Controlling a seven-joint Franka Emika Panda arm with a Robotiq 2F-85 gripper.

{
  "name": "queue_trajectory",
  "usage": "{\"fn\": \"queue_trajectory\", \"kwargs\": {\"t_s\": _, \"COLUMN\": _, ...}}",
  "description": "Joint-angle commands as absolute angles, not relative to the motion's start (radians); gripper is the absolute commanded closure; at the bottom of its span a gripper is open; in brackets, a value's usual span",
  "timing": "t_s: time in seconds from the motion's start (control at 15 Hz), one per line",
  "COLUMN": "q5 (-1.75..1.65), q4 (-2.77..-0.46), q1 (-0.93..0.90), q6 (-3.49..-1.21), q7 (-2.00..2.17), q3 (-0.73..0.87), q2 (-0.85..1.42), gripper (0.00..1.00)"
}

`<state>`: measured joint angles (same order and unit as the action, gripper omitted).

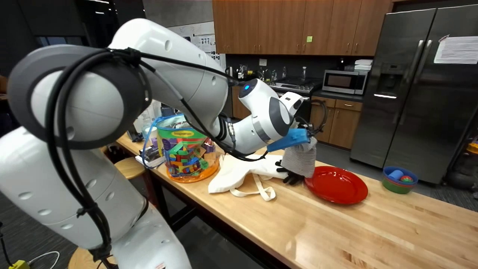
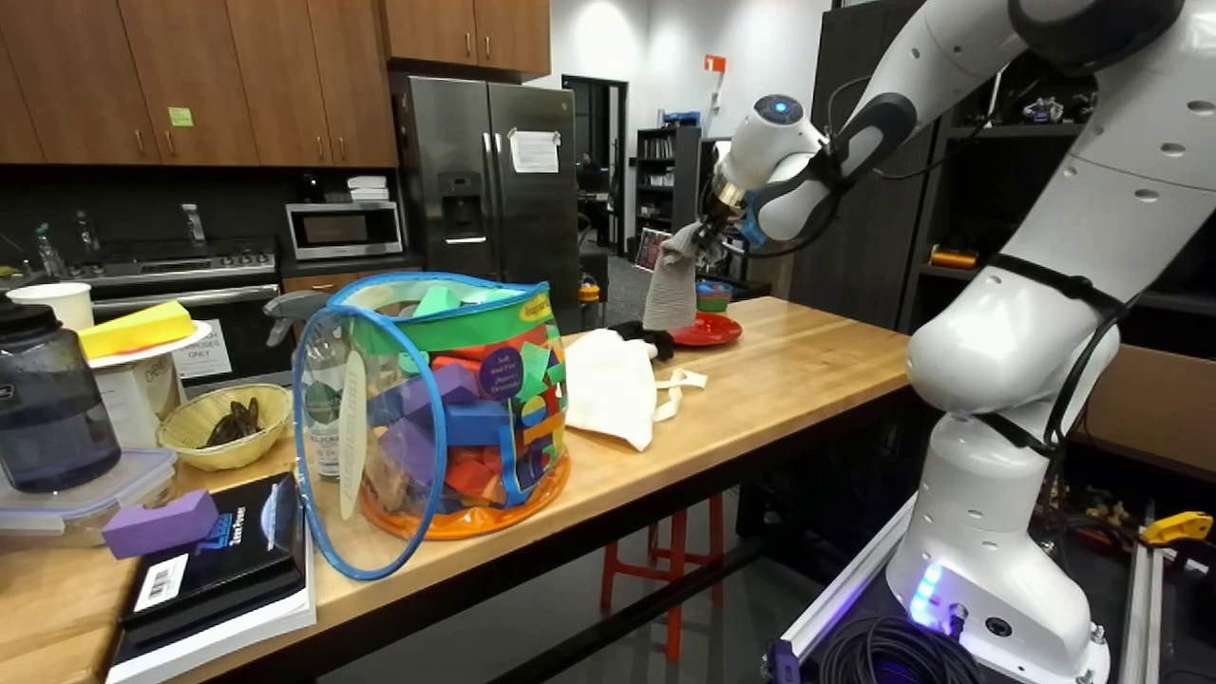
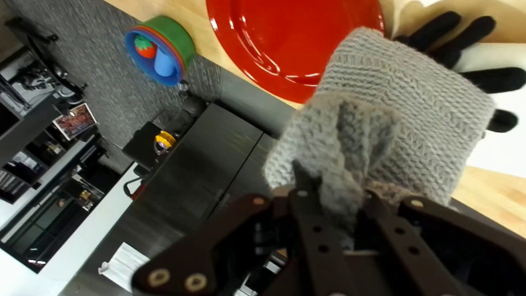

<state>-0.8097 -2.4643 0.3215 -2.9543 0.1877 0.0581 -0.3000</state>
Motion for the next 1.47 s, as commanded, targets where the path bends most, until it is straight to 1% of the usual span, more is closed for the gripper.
{"fn": "queue_trajectory", "kwargs": {"t_s": 0.0, "q5": -0.84, "q4": -2.361, "q1": 0.396, "q6": -2.985, "q7": 0.214, "q3": 0.084, "q2": -0.2, "gripper": 0.96}}
{"fn": "queue_trajectory", "kwargs": {"t_s": 0.33, "q5": -0.842, "q4": -2.277, "q1": 0.493, "q6": -3.005, "q7": 0.233, "q3": 0.135, "q2": -0.11, "gripper": 0.96}}
{"fn": "queue_trajectory", "kwargs": {"t_s": 0.67, "q5": -0.858, "q4": -2.242, "q1": 0.574, "q6": -3.005, "q7": 0.276, "q3": 0.189, "q2": -0.067, "gripper": 0.96}}
{"fn": "queue_trajectory", "kwargs": {"t_s": 1.07, "q5": -0.956, "q4": -2.279, "q1": 0.674, "q6": -2.988, "q7": 0.368, "q3": 0.256, "q2": -0.095, "gripper": 0.96}}
{"fn": "queue_trajectory", "kwargs": {"t_s": 1.4, "q5": -1.163, "q4": -2.366, "q1": 0.739, "q6": -2.983, "q7": 0.492, "q3": 0.277, "q2": -0.16, "gripper": 0.96}}
